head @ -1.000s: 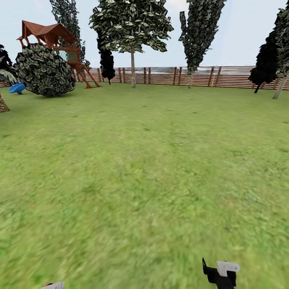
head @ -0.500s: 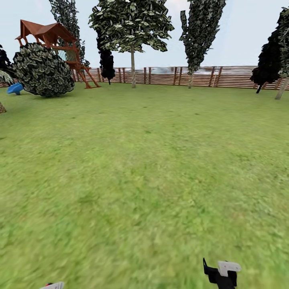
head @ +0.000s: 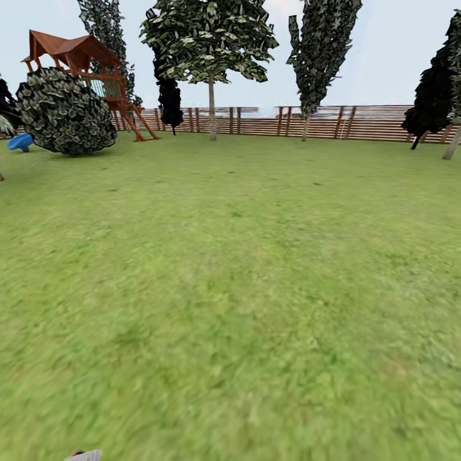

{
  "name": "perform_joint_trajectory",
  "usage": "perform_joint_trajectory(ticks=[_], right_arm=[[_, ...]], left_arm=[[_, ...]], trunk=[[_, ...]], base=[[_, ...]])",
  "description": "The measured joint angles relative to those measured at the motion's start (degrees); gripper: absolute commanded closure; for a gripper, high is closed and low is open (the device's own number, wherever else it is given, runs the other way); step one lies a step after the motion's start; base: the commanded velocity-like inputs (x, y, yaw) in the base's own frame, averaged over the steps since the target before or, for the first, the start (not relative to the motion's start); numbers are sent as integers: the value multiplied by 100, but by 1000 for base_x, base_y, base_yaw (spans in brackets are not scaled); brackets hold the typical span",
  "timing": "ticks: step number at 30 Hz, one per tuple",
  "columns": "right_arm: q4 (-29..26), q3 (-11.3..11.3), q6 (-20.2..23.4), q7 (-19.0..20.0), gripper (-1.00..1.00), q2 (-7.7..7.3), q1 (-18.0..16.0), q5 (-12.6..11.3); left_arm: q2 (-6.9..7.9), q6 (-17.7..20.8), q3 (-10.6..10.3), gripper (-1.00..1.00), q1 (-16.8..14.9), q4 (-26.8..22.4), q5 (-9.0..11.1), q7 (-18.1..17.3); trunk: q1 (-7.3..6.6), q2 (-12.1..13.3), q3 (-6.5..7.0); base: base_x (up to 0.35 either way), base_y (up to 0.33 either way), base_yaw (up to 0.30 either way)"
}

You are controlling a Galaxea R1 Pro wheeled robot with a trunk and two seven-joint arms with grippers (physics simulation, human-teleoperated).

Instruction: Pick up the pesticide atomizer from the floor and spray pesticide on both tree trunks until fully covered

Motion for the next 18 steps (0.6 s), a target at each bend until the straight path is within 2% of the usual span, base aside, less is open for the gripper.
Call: perform_joint_trajectory(ticks=[18], right_arm=[[0,0,-1,-5,-100,1,9,0]], left_arm=[[-11,-2,60,100,2,0,-4,-11]], trunk=[[0,0,0]], base=[[341,0,0]])
